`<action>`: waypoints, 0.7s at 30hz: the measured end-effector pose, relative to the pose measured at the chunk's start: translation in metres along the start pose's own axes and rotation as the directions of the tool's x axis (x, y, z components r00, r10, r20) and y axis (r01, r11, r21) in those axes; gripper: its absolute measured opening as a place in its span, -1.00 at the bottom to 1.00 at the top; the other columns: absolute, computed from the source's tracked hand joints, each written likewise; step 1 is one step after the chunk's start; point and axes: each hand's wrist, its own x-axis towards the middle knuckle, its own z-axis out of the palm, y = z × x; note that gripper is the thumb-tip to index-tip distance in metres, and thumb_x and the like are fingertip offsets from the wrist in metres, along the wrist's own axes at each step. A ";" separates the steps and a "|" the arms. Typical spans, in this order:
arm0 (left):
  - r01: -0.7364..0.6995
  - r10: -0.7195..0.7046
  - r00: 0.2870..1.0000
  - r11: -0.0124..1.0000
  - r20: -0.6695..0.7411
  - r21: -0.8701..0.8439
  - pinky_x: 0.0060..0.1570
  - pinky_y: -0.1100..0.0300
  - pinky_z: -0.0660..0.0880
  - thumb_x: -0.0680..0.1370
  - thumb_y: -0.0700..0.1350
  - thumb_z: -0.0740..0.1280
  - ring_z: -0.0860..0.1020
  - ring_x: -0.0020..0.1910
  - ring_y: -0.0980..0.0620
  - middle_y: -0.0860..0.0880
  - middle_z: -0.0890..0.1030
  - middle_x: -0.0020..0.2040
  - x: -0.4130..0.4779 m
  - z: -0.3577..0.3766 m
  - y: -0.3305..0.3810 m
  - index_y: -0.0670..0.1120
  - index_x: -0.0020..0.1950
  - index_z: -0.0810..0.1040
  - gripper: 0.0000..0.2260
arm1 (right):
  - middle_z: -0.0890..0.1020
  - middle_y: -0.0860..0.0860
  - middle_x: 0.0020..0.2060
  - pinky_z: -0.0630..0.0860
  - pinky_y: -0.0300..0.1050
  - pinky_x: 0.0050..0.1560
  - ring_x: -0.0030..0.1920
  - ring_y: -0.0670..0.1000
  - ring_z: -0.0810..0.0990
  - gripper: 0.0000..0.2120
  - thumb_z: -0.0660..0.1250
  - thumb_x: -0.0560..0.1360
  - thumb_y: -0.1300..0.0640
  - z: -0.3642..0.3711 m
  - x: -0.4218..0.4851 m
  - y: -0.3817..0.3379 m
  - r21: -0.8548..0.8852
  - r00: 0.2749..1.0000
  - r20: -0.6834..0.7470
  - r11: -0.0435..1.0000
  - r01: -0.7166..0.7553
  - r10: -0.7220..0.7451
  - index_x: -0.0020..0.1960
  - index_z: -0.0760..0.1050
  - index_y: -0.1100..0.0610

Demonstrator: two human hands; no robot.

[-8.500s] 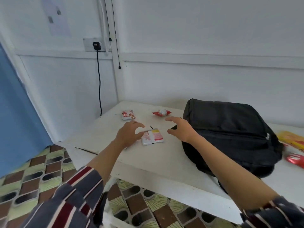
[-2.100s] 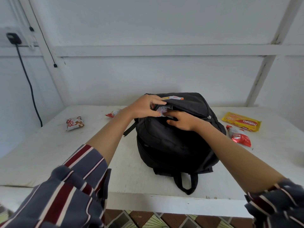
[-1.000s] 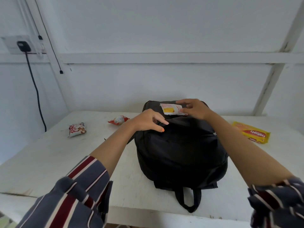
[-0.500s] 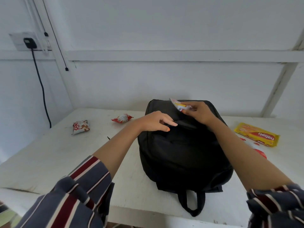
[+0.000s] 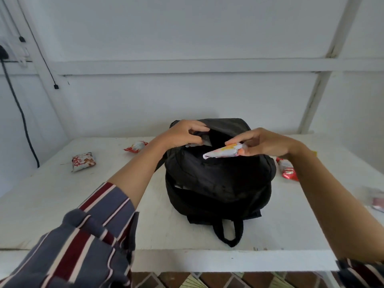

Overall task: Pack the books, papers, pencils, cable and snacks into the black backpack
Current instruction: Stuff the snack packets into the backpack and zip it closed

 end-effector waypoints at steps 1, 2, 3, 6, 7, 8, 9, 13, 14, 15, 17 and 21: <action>0.006 -0.006 1.000 1.000 -0.008 -0.019 -0.04 0.47 0.36 0.47 -0.33 0.33 0.44 0.13 0.12 0.13 0.42 0.28 0.000 0.000 0.001 -0.09 0.28 0.52 -0.60 | 0.62 -0.08 0.05 0.46 -0.37 0.04 0.03 -0.15 0.57 -0.67 0.35 0.47 0.33 0.006 0.002 0.005 -0.089 1.000 -0.015 0.996 -0.010 0.009 0.11 0.55 -0.04; 0.008 -0.008 1.000 0.999 -0.013 -0.036 -0.06 0.46 0.37 0.46 -0.34 0.32 0.46 0.09 0.09 0.12 0.42 0.29 -0.001 -0.001 0.001 -0.08 0.28 0.52 -0.60 | 0.59 -0.05 0.07 0.42 -0.40 0.04 0.05 -0.10 0.55 -0.67 0.35 0.47 0.33 0.013 0.004 0.010 -0.160 0.999 -0.043 0.987 -0.011 0.005 0.11 0.55 -0.03; 0.006 -0.006 1.000 0.999 -0.017 -0.040 -0.03 0.42 0.38 0.46 -0.34 0.32 0.47 0.10 0.06 0.10 0.42 0.30 -0.002 -0.001 0.002 -0.07 0.27 0.53 -0.59 | 0.55 -0.02 0.12 0.39 -0.45 0.05 0.10 -0.07 0.51 -0.66 0.35 0.47 0.33 0.020 0.007 0.015 -0.226 0.998 -0.069 0.974 -0.014 -0.001 0.14 0.55 -0.02; -0.004 0.004 1.000 1.000 -0.021 -0.008 0.21 0.29 0.29 0.47 -0.30 0.34 0.39 0.30 0.08 0.05 0.40 0.37 -0.005 0.000 0.000 -0.06 0.29 0.52 -0.60 | 0.37 -0.01 0.36 0.21 -0.45 0.22 0.34 -0.05 0.34 -0.52 0.37 0.46 0.29 0.033 0.011 0.027 -0.384 0.996 -0.081 0.922 -0.053 0.024 0.32 0.44 -0.03; -0.004 0.003 1.000 1.000 -0.019 -0.008 0.25 0.28 0.25 0.48 -0.29 0.34 0.36 0.34 0.09 0.04 0.39 0.38 -0.005 0.001 -0.001 -0.05 0.30 0.51 -0.60 | 0.32 -0.03 0.41 0.15 -0.38 0.29 0.40 -0.06 0.27 -0.47 0.39 0.45 0.27 0.034 0.010 0.027 -0.400 0.996 -0.083 0.914 -0.071 0.041 0.35 0.40 -0.05; -0.002 0.002 1.000 1.000 -0.016 -0.014 0.27 0.27 0.24 0.48 -0.28 0.35 0.34 0.35 0.09 0.04 0.39 0.39 -0.006 0.001 -0.001 -0.05 0.30 0.51 -0.61 | 0.29 -0.05 0.42 0.13 -0.33 0.32 0.42 -0.07 0.24 -0.42 0.41 0.43 0.27 0.032 0.008 0.025 -0.396 0.995 -0.089 0.915 -0.079 0.047 0.37 0.37 -0.07; 0.003 -0.004 1.000 1.000 -0.014 -0.022 0.27 0.27 0.23 0.48 -0.27 0.35 0.34 0.35 0.08 0.04 0.39 0.39 -0.007 0.001 -0.001 -0.04 0.30 0.51 -0.61 | 0.31 -0.08 0.41 0.14 -0.31 0.32 0.42 -0.09 0.25 -0.41 0.42 0.41 0.28 0.030 0.006 0.021 -0.384 0.994 -0.100 0.920 -0.075 0.039 0.37 0.37 -0.07; 0.007 -0.007 1.000 1.000 0.006 -0.008 0.22 0.30 0.23 0.49 -0.27 0.35 0.34 0.31 0.12 0.05 0.38 0.37 -0.008 0.001 0.000 -0.05 0.31 0.49 -0.60 | 0.54 -0.13 0.19 0.40 -0.27 0.19 0.25 -0.05 0.49 -0.53 0.38 0.43 0.34 0.024 -0.012 -0.012 -0.154 0.987 -0.160 0.988 -0.010 -0.015 0.20 0.47 -0.10; 0.002 -0.002 1.000 1.000 0.005 -0.003 0.22 0.31 0.23 0.49 -0.27 0.35 0.34 0.32 0.11 0.05 0.38 0.38 -0.008 0.001 0.000 -0.06 0.31 0.49 -0.60 | 0.60 -0.09 0.13 0.48 -0.27 0.13 0.19 -0.04 0.55 -0.58 0.36 0.44 0.37 0.025 -0.015 -0.018 -0.034 0.994 -0.113 0.999 0.007 -0.011 0.15 0.52 -0.06; 0.000 0.000 1.000 1.000 0.002 -0.004 0.22 0.31 0.23 0.49 -0.27 0.35 0.34 0.33 0.10 0.04 0.38 0.38 -0.008 0.001 0.000 -0.07 0.31 0.49 -0.60 | 0.64 -0.06 0.09 0.51 -0.26 0.10 0.14 -0.04 0.59 -0.62 0.34 0.45 0.39 0.028 -0.017 -0.023 0.052 1.000 -0.030 0.999 0.005 -0.004 0.13 0.54 -0.02; 0.001 -0.001 1.000 1.000 0.001 -0.014 0.22 0.31 0.26 0.49 -0.27 0.35 0.37 0.31 0.10 0.04 0.39 0.38 -0.008 0.002 0.000 -0.07 0.31 0.50 -0.61 | 0.66 -0.02 0.08 0.52 -0.22 0.12 0.12 -0.07 0.60 -0.67 0.36 0.45 0.31 0.037 -0.015 -0.024 0.110 0.990 0.139 0.993 -0.044 0.029 0.16 0.55 0.03; 0.014 -0.014 1.000 0.999 0.001 -0.040 0.13 0.26 0.37 0.48 -0.27 0.36 0.43 0.23 0.08 0.04 0.39 0.38 -0.008 0.002 0.000 -0.05 0.28 0.52 -0.62 | 0.65 -0.05 0.09 0.50 -0.24 0.17 0.15 -0.12 0.58 -0.65 0.35 0.42 0.22 0.053 0.001 -0.002 0.113 0.985 0.156 0.989 -0.097 0.079 0.18 0.54 0.01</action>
